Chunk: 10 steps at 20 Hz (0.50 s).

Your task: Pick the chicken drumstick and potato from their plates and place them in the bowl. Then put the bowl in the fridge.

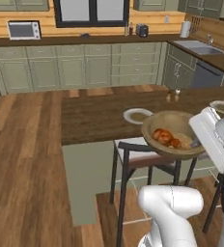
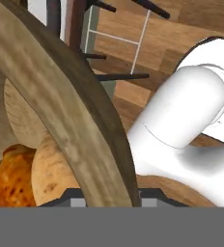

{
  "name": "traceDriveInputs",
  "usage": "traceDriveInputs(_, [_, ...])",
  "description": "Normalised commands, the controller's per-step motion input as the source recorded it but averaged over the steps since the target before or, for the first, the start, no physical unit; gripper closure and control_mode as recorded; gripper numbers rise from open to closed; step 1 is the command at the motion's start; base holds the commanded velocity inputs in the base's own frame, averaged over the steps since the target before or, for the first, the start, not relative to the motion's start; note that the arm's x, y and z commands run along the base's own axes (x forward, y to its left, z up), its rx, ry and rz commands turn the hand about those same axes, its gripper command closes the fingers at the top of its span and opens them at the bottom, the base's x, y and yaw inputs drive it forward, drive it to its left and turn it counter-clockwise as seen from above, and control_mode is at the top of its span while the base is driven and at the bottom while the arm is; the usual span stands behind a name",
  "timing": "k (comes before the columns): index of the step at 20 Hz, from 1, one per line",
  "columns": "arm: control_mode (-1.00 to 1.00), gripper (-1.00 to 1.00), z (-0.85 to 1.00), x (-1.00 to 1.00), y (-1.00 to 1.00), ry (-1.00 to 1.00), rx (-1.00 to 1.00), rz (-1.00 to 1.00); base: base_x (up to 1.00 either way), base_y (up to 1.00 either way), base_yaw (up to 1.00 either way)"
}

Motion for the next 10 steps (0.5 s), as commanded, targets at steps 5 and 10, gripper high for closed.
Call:
traceDriveInputs(5, [1.0, 1.0, 0.0, 0.0, 0.0, 0.0, 0.0, 0.0, -0.02, 1.0, 0.15])
traceDriveInputs(10, [1.0, 1.0, 0.0, 0.0, 0.0, 0.0, 0.0, 0.0, 0.86, 1.0, 0.05])
